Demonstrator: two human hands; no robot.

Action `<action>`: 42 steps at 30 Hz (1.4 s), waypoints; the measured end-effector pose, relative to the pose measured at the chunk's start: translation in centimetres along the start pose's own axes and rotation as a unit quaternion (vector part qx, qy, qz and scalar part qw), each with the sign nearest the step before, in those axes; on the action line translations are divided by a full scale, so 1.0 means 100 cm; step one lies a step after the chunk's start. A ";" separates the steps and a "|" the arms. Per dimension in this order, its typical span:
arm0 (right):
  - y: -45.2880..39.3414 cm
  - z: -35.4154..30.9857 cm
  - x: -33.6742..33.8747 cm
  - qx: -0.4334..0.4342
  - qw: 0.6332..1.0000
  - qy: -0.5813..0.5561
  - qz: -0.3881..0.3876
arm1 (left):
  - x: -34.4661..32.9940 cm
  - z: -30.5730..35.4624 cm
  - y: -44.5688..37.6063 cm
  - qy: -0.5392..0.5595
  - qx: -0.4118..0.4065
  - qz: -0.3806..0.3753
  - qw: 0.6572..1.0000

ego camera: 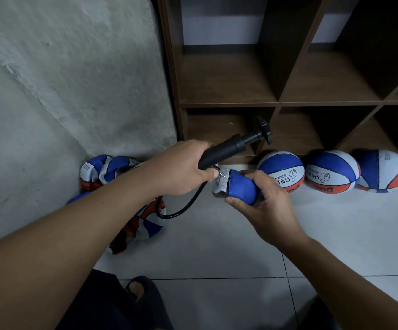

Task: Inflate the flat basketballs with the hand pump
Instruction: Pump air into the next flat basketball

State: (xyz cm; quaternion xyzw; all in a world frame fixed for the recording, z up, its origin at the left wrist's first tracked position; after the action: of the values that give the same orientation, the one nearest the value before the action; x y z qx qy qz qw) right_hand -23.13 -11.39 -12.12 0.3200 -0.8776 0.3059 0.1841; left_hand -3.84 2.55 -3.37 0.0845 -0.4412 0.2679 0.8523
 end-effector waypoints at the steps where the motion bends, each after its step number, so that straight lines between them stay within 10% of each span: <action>1: 0.000 0.000 0.000 0.004 1.000 0.001 0.001 | 0.000 0.000 0.000 0.000 0.001 0.000 1.000; 42: 0.000 0.002 -0.005 -0.001 1.000 0.022 -0.021 | -0.005 0.008 0.001 -0.056 -0.009 0.000 0.998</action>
State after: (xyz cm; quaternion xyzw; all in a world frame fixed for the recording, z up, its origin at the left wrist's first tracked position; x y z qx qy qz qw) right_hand -22.77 -11.29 -12.58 0.3312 -0.8667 0.3081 0.2104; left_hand -4.67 2.10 -3.29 0.0916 -0.4908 0.2589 0.8268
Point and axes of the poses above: each hand's wrist, its own y-axis away from the middle knuckle, its own x-axis out of the back of the hand, z = x × y, the point moved 2 cm from there along -y, towards the middle knuckle, and after that the axes turned 14 degrees about z, right-handed, at the moved point
